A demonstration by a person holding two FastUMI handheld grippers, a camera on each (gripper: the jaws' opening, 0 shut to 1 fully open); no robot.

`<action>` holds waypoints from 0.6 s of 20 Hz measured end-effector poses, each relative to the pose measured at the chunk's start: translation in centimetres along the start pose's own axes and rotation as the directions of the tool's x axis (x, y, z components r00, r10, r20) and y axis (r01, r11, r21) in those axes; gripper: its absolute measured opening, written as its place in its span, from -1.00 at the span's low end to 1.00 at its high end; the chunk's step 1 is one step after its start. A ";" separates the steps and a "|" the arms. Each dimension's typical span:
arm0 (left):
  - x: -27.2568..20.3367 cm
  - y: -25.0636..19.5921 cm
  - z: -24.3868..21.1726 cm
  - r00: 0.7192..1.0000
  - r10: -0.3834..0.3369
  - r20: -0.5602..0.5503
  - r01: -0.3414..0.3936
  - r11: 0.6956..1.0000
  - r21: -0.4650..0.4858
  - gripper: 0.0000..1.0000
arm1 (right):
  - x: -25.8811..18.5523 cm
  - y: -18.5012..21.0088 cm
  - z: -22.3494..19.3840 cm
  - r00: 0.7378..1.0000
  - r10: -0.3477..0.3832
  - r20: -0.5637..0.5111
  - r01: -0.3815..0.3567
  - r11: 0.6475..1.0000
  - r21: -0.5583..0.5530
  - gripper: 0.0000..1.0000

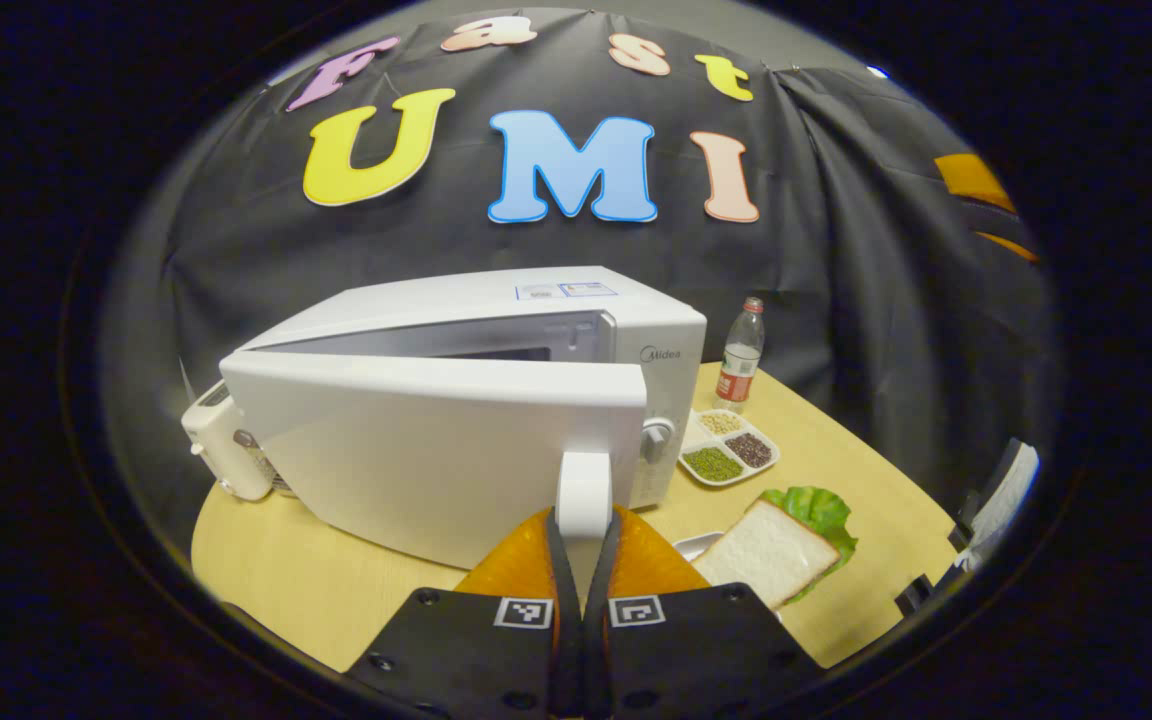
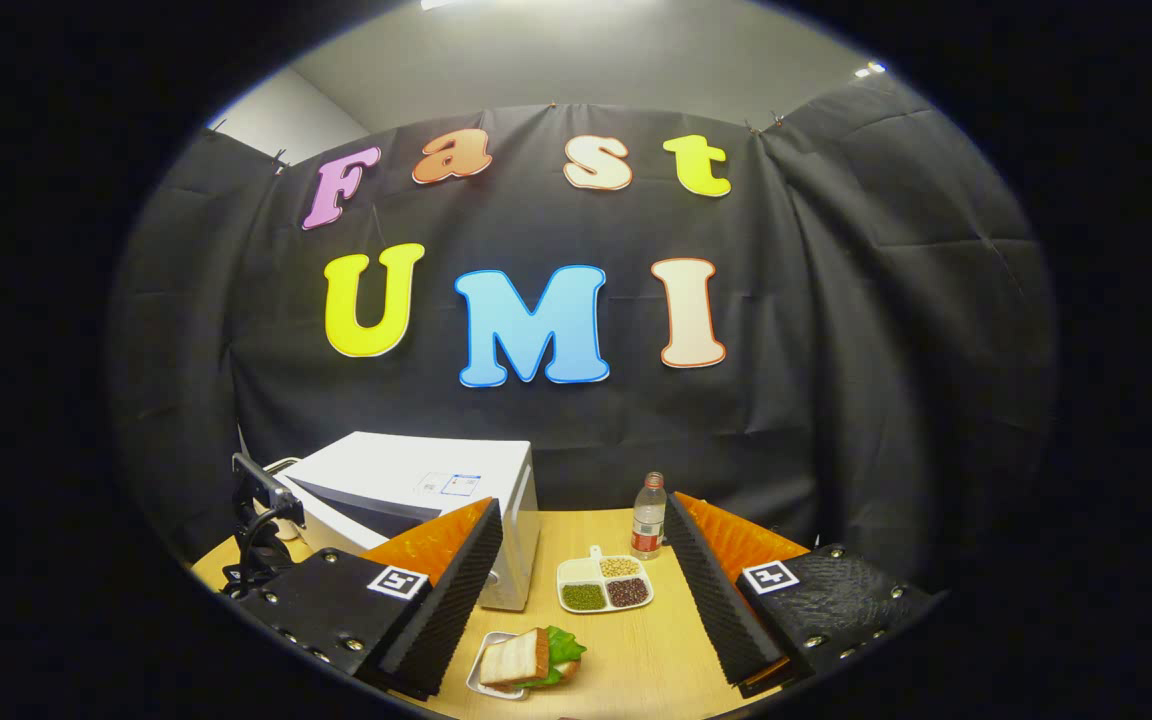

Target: Open the microwave oven with the left hand, put the food in, and close the microwave oven.

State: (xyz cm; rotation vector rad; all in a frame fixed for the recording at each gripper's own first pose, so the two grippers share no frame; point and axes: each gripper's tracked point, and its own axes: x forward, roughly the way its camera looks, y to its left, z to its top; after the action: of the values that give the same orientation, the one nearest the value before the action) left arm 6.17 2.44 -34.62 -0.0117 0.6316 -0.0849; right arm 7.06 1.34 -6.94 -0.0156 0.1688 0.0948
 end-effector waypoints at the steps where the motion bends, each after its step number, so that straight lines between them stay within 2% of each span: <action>1: -1.0 0.3 -0.5 1.000 -0.026 -0.006 0.026 1.000 -0.008 -0.87 | -0.1 0.7 -0.1 1.000 0.008 0.003 -0.008 1.000 -0.001 0.97; 5: -6.0 1.9 -3.0 0.995 -0.090 -0.030 0.091 0.996 0.024 -0.87 | -0.7 4.0 -0.7 0.999 0.043 -0.005 -0.043 0.999 -0.001 0.97; 11: -13.4 6.8 -6.7 0.995 -0.077 -0.063 0.080 0.996 0.040 -0.87 | -0.7 8.9 -1.7 0.995 0.100 -0.032 -0.100 0.995 -0.002 0.97; 12: -14.3 7.6 -7.2 0.994 -0.079 -0.069 0.082 0.996 0.041 -0.92 | -0.7 9.7 -2.0 0.993 0.110 -0.042 -0.110 0.994 0.003 0.97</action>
State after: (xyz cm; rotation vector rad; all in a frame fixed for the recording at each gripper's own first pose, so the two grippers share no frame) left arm -9.01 11.35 -32.23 0.0085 0.6965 -0.1781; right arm 5.15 10.91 -8.88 -0.0077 0.2114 0.2050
